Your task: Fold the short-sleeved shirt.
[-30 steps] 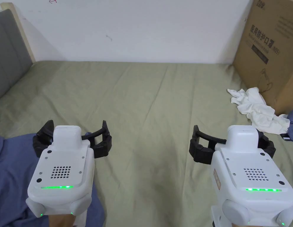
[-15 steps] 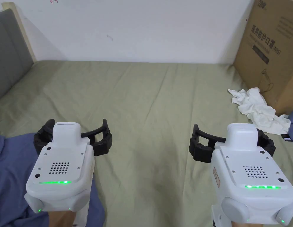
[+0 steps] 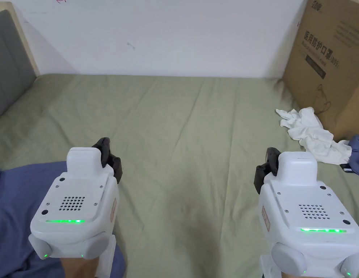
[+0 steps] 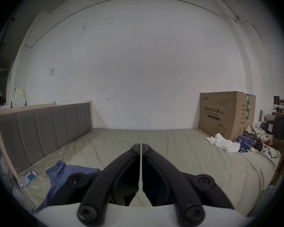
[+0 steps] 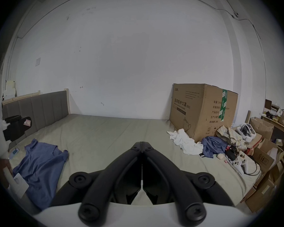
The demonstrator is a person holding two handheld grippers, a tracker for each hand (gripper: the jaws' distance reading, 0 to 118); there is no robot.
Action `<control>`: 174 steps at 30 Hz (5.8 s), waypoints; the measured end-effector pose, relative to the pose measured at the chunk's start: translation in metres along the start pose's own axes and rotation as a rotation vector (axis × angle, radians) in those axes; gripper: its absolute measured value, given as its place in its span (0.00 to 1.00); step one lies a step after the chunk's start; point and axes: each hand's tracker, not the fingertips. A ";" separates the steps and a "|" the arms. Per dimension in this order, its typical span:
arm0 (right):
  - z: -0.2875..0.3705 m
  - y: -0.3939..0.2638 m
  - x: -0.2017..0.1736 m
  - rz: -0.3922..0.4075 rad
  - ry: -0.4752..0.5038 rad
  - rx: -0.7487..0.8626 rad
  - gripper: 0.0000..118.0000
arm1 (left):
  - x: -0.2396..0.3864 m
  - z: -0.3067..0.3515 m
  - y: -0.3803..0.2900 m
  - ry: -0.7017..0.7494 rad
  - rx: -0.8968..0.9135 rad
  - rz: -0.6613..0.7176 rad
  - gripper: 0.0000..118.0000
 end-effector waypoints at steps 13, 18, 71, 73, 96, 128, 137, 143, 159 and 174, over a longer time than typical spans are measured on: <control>-0.015 0.009 -0.046 0.021 0.158 0.017 0.02 | -0.066 0.020 -0.001 0.162 -0.025 0.059 0.05; -0.022 0.017 -0.103 0.018 0.311 0.029 0.02 | -0.122 0.049 -0.002 0.319 -0.037 0.031 0.05; -0.082 -0.014 -0.150 0.063 0.361 -0.137 0.02 | -0.215 -0.139 -0.166 0.229 -1.043 0.204 0.90; -0.084 -0.017 -0.146 0.061 0.355 -0.149 0.02 | -0.210 -0.142 -0.175 0.187 -1.084 0.191 0.74; -0.058 -0.006 -0.096 -0.013 0.318 -0.116 0.02 | -0.186 -0.074 -0.041 -0.094 -0.681 0.499 0.11; -0.002 0.003 0.077 -0.073 -0.013 -0.017 0.02 | 0.151 -0.111 0.049 -0.806 -0.658 0.056 0.10; -0.008 -0.014 0.076 -0.085 -0.005 -0.065 0.02 | 0.175 -0.112 -0.067 -0.710 -0.924 -0.162 0.10; -0.011 -0.021 0.070 -0.080 0.008 -0.092 0.02 | 0.174 -0.113 -0.127 -0.596 -1.019 -0.325 0.10; -0.005 -0.002 0.064 -0.065 0.010 -0.057 0.02 | 0.091 -0.083 -0.025 -0.481 -0.674 0.097 0.90; 0.003 0.030 0.042 -0.047 0.041 0.035 0.02 | 0.022 -0.025 0.065 -0.115 -0.084 -0.079 0.90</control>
